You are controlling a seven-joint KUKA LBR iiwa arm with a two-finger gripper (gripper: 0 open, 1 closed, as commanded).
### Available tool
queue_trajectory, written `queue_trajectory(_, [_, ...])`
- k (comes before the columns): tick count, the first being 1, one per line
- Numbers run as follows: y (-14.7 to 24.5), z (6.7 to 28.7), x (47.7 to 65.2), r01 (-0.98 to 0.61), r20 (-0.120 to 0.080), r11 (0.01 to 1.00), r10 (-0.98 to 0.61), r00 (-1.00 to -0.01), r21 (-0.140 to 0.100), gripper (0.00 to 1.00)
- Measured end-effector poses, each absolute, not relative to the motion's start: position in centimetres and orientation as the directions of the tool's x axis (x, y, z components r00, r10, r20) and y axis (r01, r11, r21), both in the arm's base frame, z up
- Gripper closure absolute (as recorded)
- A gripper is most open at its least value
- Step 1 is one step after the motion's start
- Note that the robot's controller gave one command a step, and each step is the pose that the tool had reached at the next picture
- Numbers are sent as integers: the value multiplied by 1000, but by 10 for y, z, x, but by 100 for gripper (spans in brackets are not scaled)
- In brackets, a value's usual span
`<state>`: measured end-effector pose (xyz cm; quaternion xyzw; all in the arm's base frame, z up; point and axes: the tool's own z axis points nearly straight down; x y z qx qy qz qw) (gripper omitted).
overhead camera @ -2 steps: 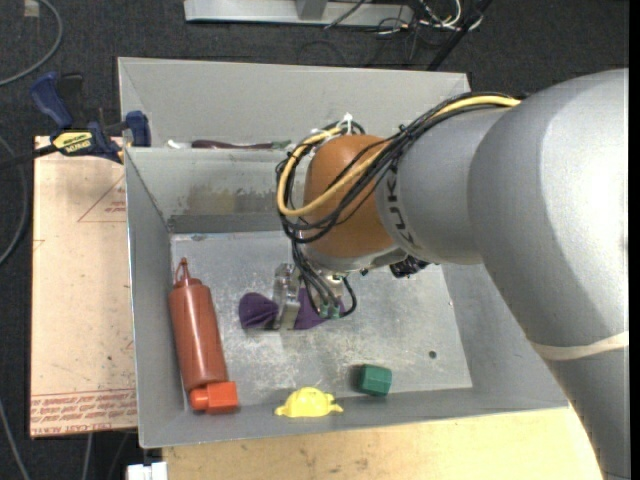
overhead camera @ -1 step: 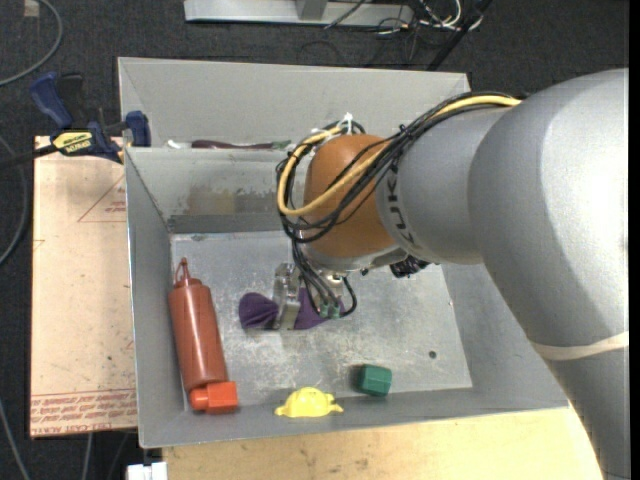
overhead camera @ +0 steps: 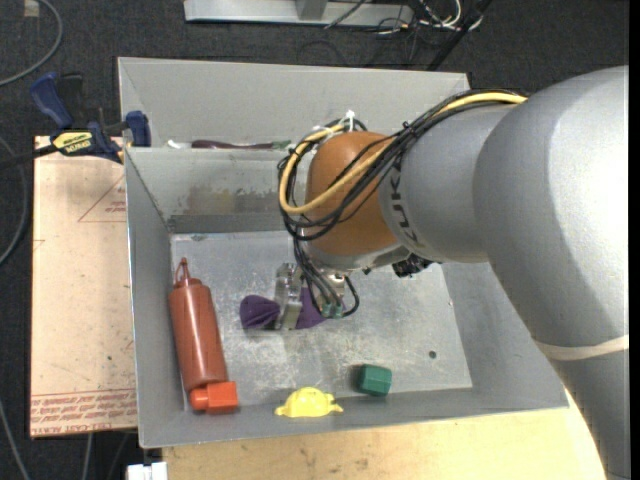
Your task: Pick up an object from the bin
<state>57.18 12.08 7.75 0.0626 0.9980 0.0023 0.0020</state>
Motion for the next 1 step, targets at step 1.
queue_trajectory(1, [121,94,572,125,-6,992,125,-992,6,100])
